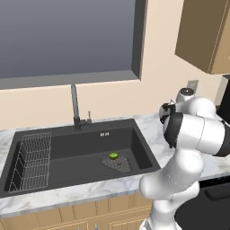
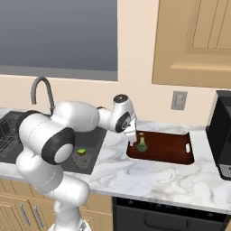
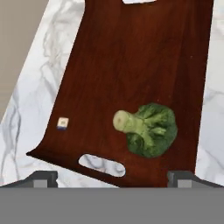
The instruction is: Pick up all produce items and place them in the sink. Turn on the sink faucet to wash them. Then turn the sink off and put them in the tray.
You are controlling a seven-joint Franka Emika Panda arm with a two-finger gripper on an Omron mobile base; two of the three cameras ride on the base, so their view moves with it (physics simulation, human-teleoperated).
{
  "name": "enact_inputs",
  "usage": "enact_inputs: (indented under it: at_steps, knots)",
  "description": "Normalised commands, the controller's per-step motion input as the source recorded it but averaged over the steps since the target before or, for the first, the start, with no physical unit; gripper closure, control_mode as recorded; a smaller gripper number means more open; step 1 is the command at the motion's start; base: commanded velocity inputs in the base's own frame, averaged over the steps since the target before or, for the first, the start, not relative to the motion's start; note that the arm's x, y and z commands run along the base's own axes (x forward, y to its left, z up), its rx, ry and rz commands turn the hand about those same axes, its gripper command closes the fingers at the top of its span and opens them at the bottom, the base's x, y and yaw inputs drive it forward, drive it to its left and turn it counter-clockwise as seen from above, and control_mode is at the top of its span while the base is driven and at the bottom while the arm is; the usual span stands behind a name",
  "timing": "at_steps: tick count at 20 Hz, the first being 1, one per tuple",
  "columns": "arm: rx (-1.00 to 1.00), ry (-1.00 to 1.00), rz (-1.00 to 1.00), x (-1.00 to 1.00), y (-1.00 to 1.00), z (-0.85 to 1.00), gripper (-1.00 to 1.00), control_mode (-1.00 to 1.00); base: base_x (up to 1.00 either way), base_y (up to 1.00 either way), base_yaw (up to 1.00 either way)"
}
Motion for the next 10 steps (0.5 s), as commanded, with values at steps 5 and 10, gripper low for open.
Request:
enact_inputs:
  at_steps: [5,10]
  knots:
    - [0.00,0.08,0.00,0.00,0.36,0.37,-1.00,-1.00,0.00,0.00,0.00]
    - [0.00,0.09,0.03,0.00,0.47,0.19,-1.00,-1.00,0.00,0.00,0.00]
